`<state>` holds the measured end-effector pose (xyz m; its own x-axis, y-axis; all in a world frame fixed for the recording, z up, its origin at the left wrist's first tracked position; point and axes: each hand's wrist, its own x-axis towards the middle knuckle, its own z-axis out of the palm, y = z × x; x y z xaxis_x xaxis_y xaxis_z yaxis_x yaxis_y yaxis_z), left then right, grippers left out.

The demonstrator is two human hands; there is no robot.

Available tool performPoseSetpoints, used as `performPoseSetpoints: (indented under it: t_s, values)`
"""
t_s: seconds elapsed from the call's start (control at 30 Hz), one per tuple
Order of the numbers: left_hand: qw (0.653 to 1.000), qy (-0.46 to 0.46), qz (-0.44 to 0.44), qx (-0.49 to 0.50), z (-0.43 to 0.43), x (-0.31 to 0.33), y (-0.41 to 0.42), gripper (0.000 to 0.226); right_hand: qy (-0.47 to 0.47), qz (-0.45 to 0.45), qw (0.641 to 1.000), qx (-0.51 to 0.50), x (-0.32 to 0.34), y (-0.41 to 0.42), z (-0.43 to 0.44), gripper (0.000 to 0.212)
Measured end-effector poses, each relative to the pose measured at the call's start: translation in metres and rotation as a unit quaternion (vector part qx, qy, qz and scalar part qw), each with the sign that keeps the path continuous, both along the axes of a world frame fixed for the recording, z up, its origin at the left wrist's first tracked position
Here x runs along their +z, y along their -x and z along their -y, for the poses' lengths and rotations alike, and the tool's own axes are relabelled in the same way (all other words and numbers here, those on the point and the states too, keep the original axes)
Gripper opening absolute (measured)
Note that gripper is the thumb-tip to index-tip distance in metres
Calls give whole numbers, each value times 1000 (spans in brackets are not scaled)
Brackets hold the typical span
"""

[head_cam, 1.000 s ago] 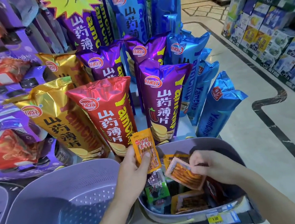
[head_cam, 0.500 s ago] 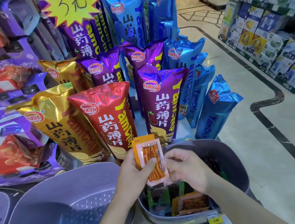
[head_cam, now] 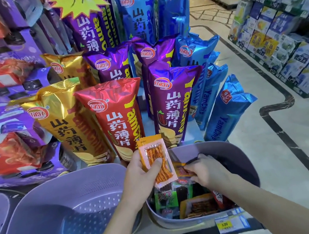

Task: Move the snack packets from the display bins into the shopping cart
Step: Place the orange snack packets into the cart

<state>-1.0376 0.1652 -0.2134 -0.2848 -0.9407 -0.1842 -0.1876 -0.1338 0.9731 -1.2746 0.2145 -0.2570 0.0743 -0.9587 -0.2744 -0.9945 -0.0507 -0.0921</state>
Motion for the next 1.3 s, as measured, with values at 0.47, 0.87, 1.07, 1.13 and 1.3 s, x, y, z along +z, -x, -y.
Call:
performPoseSetpoints:
  t_s: [0.47,0.87,1.07,1.13,1.3]
  values:
    - [1000,19,1,-20,-1,8,3,37,2,589,781,-206,62,6,-31,25]
    - [998,35,-7,-42,3,3,0,44,-17,603,769,-212,58,-37,-5,17]
    - [999,29,-13,-36,3,-2,-1,37,-162,197,966,40,33,2,-18,23]
    - [999,25,-13,-36,3,-3,-1,39,-197,115,972,59,25,1,-23,28]
    - [999,22,-12,-34,3,-4,0,38,-190,64,971,133,19,-7,-22,22]
